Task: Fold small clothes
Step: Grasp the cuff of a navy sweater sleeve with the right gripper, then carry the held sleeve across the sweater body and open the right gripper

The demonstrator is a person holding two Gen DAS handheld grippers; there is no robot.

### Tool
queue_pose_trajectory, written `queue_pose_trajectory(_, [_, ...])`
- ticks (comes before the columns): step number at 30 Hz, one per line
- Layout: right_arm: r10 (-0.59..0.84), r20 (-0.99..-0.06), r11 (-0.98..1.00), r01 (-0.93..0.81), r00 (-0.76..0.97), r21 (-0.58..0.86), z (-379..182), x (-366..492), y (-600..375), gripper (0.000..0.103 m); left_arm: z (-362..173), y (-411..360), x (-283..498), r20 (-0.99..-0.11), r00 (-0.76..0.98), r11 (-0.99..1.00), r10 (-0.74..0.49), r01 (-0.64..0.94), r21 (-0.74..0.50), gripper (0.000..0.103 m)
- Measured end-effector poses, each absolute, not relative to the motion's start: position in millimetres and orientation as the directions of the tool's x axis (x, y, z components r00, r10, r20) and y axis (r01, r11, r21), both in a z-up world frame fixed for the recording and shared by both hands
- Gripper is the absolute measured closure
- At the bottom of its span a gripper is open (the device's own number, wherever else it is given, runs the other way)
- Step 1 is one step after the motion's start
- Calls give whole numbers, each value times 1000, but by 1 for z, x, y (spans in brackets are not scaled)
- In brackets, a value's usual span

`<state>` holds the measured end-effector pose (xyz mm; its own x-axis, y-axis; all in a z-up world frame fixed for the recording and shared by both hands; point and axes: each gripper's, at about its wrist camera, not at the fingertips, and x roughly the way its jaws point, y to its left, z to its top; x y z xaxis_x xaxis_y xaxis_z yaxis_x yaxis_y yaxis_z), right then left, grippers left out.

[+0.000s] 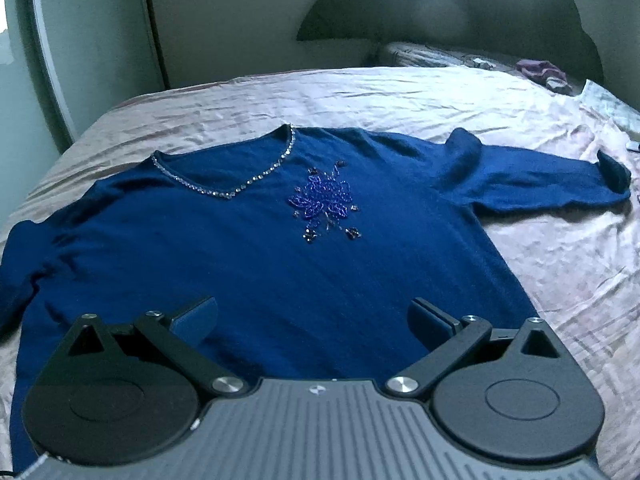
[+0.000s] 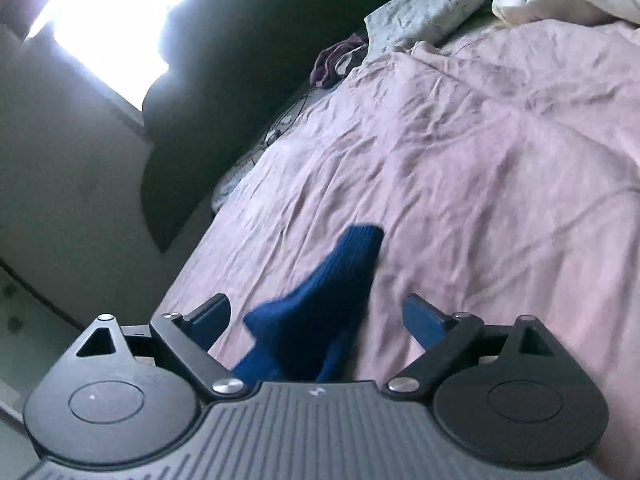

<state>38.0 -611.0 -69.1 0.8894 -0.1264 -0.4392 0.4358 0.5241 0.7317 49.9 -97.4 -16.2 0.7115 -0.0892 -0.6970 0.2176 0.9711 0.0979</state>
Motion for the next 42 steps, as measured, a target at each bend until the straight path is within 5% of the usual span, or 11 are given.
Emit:
queue_pose_trajectory(7, [-129, -435, 496, 438, 891, 750, -81, 60, -637, 31, -23, -103, 56, -717, 693, 969, -76, 221, 111, 1])
queue_pose_trajectory(10, [-151, -450, 489, 462, 880, 740, -84, 65, -643, 53, -26, -105, 58, -721, 689, 967, -72, 226, 120, 1])
queue_pose_trajectory(12, [-170, -462, 471, 484, 870, 738, -87, 64, -646, 78, -27, -106, 59, -724, 686, 966, -70, 228, 122, 1])
queue_pose_trajectory(15, [-176, -455, 453, 482, 873, 750, -91, 57, -651, 96, -28, -106, 59, -727, 683, 966, -69, 228, 123, 1])
queue_pose_trajectory(28, [-479, -336, 620, 584, 811, 524, -10, -18, -640, 97, -19, -85, 62, -697, 716, 976, -43, 179, 123, 1])
queue_pose_trajectory(36, [-201, -463, 661, 468, 864, 586, -29, 8, -627, 93, -17, -68, 62, -704, 709, 985, -38, 146, 94, 1])
queue_pose_trajectory(38, [-190, -495, 615, 496, 848, 613, -40, 13, -623, 76, -17, -66, 62, -705, 709, 985, -31, 143, 101, 1])
queue_pose_trajectory(39, [-173, -503, 584, 499, 847, 640, -47, 13, -622, 54, -17, -65, 62, -705, 708, 985, -29, 142, 103, 1])
queue_pose_trajectory(41, [-121, -483, 525, 469, 867, 710, -60, 11, -614, 30, -18, -64, 63, -707, 707, 985, -25, 137, 103, 1])
queue_pose_trajectory(42, [-106, -464, 520, 447, 879, 728, -64, 10, -613, 30, -18, -64, 63, -708, 706, 985, -22, 135, 105, 1])
